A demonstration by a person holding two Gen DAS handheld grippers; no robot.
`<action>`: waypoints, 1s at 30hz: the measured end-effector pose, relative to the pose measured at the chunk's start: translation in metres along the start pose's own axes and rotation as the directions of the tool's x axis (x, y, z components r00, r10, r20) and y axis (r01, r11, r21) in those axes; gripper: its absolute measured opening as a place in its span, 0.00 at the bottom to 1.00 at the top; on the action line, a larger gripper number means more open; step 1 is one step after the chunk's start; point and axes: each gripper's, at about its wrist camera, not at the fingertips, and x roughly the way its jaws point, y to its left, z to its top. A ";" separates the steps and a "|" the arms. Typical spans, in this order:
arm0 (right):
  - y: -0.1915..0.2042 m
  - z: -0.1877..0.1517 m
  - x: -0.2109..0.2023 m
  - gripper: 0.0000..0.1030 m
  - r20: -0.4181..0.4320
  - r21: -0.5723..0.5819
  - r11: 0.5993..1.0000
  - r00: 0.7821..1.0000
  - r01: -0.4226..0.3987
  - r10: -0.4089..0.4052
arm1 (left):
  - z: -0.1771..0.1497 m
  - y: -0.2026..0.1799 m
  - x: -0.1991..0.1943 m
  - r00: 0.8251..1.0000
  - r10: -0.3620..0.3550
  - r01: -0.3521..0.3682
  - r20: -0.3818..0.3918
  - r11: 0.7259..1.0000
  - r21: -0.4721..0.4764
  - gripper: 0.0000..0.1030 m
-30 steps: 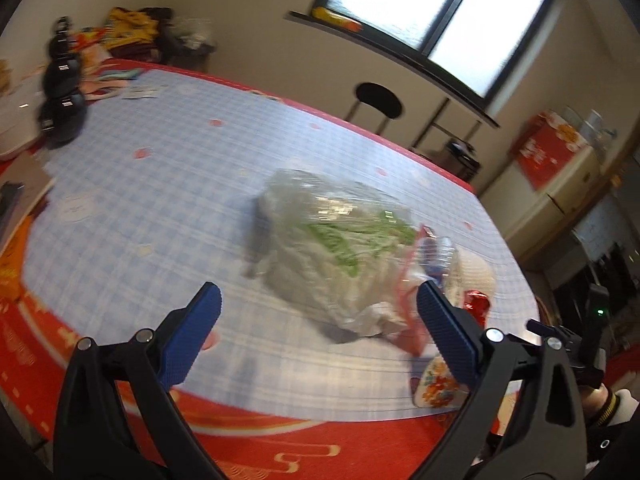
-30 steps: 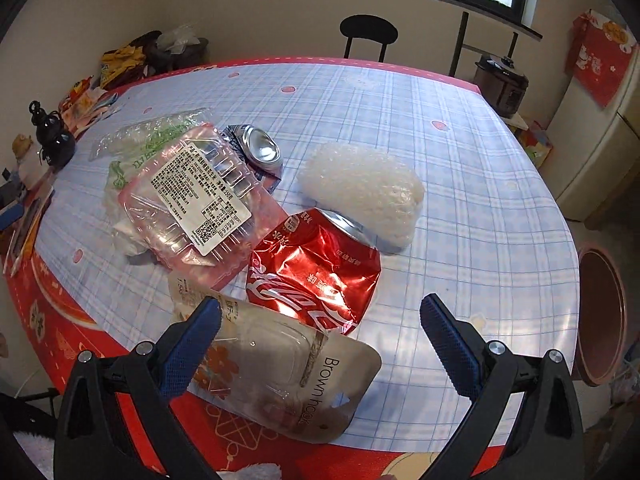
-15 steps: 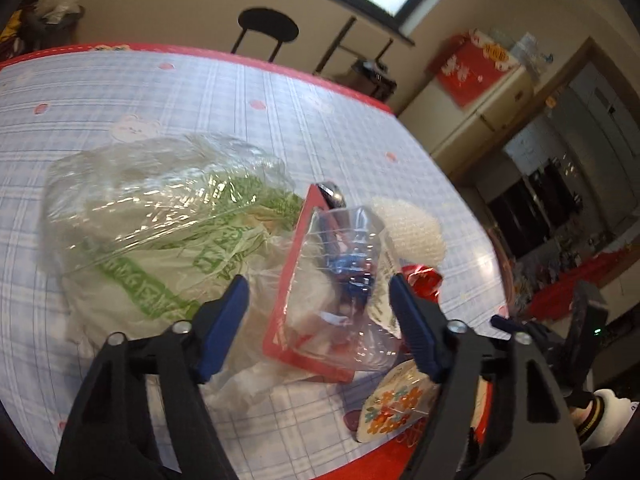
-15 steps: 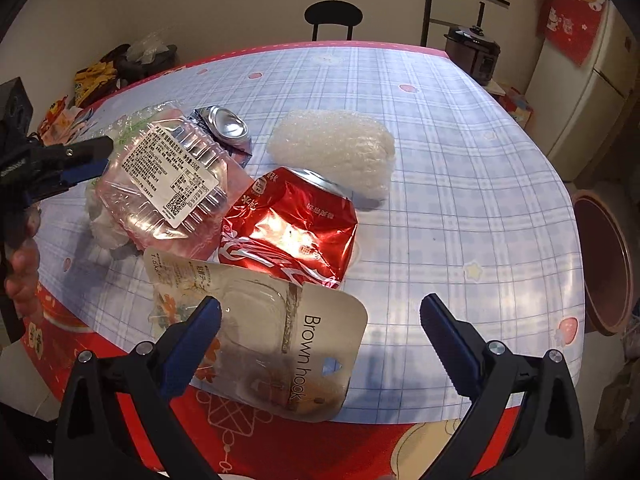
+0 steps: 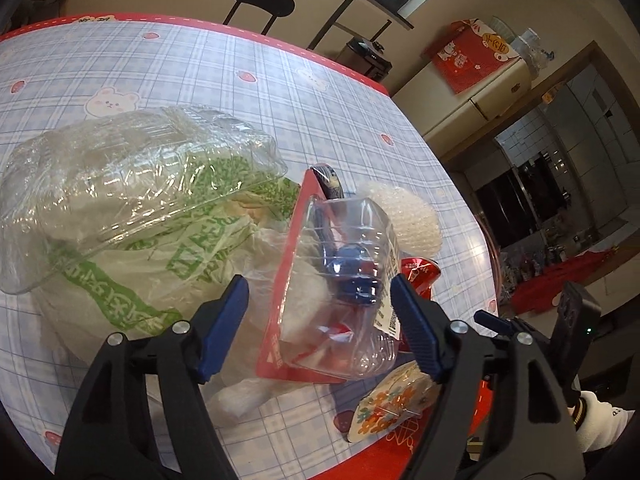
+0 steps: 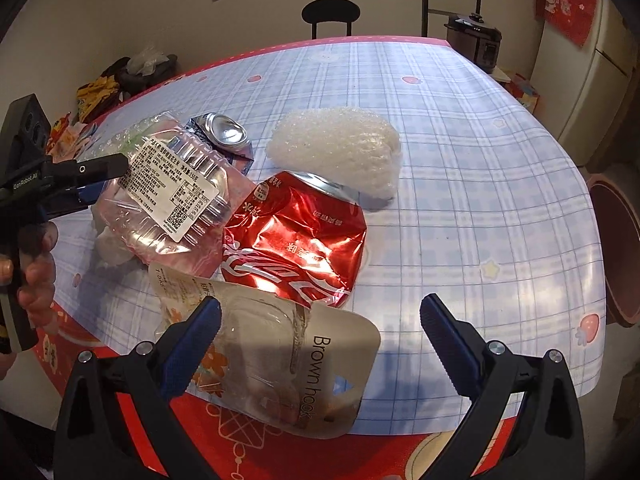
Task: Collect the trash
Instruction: 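Grasp the clear plastic tray with the left tool while the right tool grasps the red can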
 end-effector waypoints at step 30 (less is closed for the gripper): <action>0.013 0.022 0.010 0.95 -0.021 -0.012 0.995 0.994 -0.104 0.104 | -0.006 -0.018 -0.008 0.999 -0.052 0.051 -0.013 0.999 -0.017 0.47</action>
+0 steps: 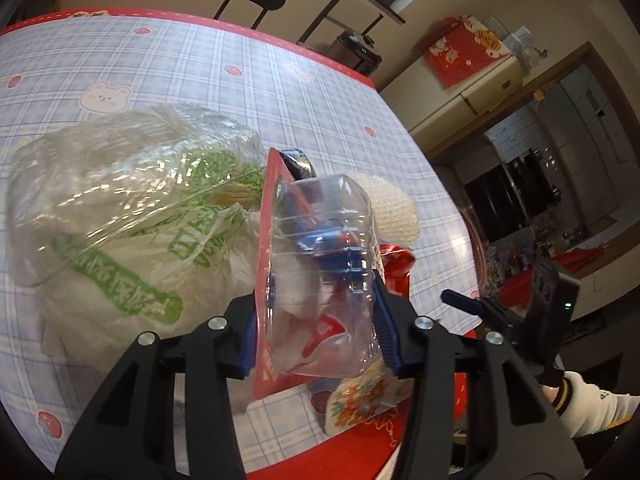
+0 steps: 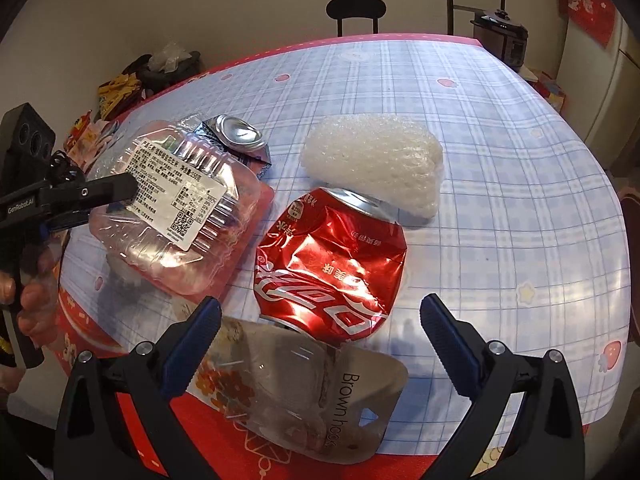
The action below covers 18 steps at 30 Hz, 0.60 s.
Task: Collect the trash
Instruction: 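Grasp the clear plastic tray with the left tool while the right tool grasps the red can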
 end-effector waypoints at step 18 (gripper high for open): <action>0.006 0.030 0.064 0.95 -0.075 0.110 0.990 0.994 0.085 -0.077 | -0.030 0.029 -0.089 0.982 0.015 -0.003 0.187 0.998 -0.068 0.47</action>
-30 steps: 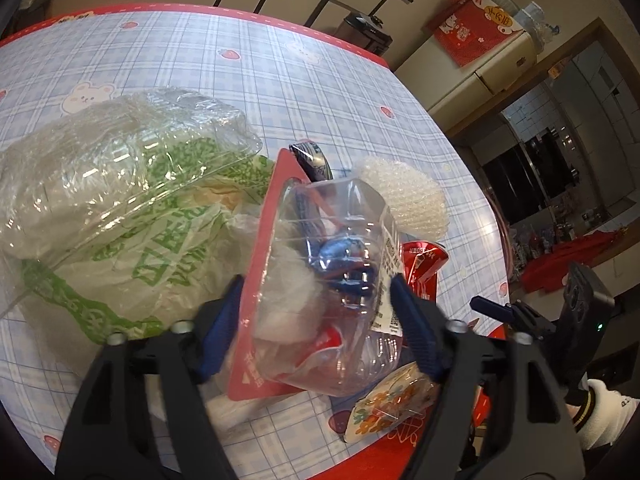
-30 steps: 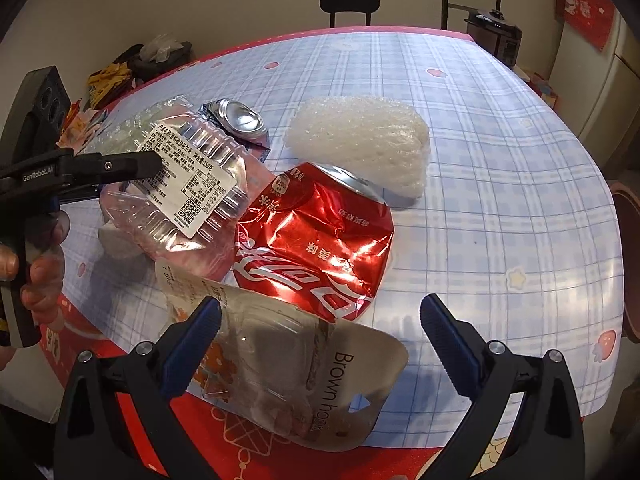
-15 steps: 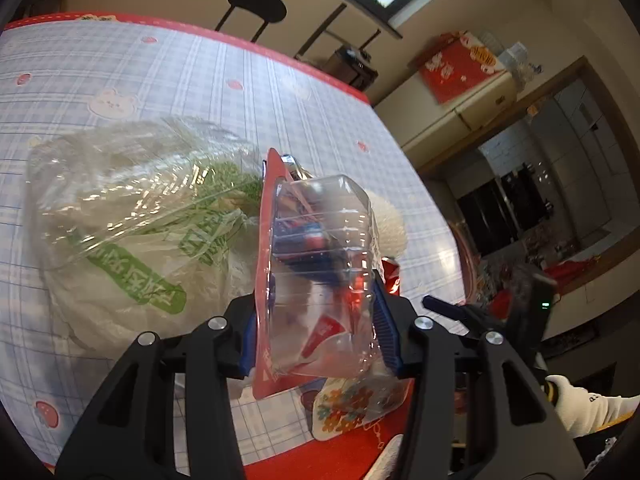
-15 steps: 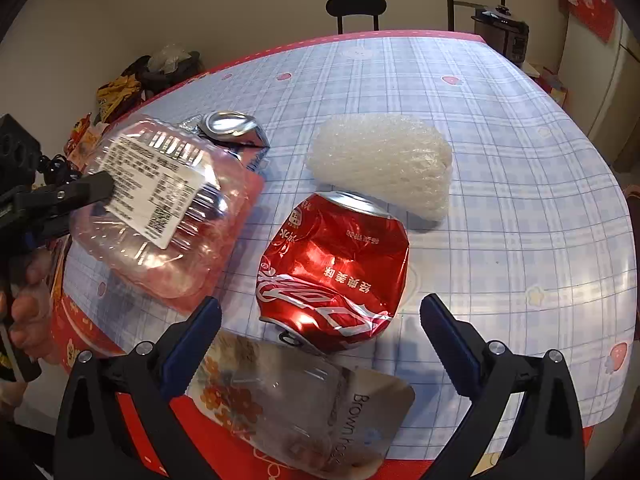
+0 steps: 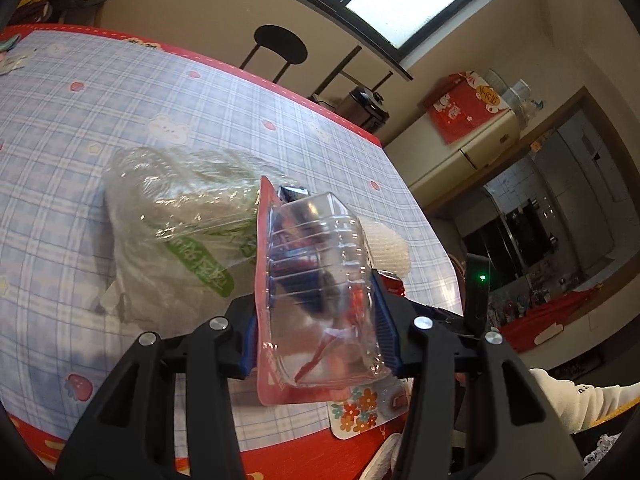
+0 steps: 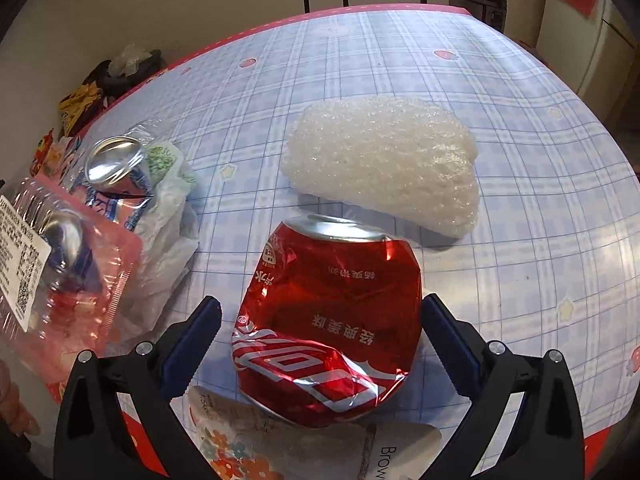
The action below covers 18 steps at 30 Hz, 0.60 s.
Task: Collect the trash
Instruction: 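Grasp the clear plastic tray with the left tool while the right tool grasps the red can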
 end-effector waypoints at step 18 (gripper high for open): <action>0.007 -0.015 0.010 0.85 -0.044 -0.011 1.000 0.999 -0.004 0.003 | -0.031 0.012 0.020 0.994 0.047 -0.047 -0.103 0.999 0.004 0.55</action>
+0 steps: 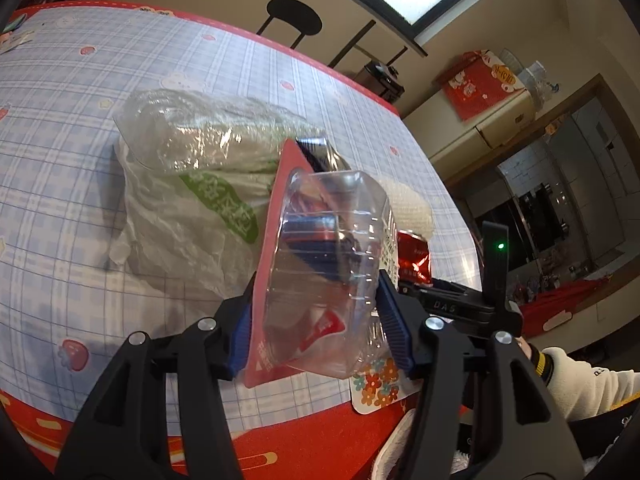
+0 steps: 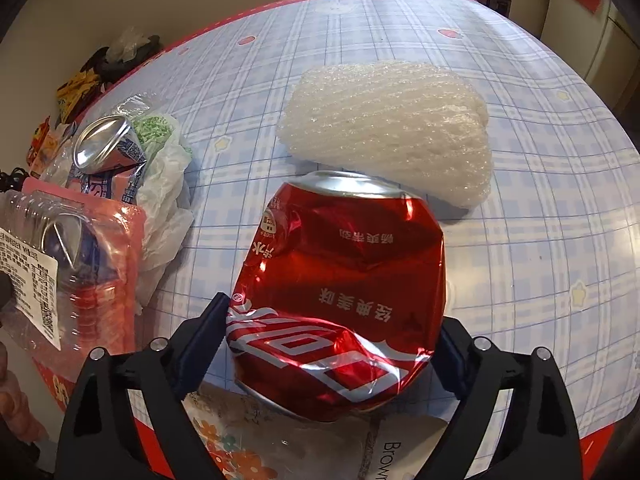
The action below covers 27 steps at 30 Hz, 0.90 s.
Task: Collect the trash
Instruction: 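Grasp the clear plastic tray with the left tool while the right tool grasps the red can, then carry the crushed red can to the brown bin and open the right tool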
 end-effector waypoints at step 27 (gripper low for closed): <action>-0.034 -0.030 -0.067 0.84 0.093 0.040 0.997 0.994 -0.064 0.060 | -0.018 -0.071 0.036 0.995 -0.054 0.072 -0.088 0.973 0.219 0.42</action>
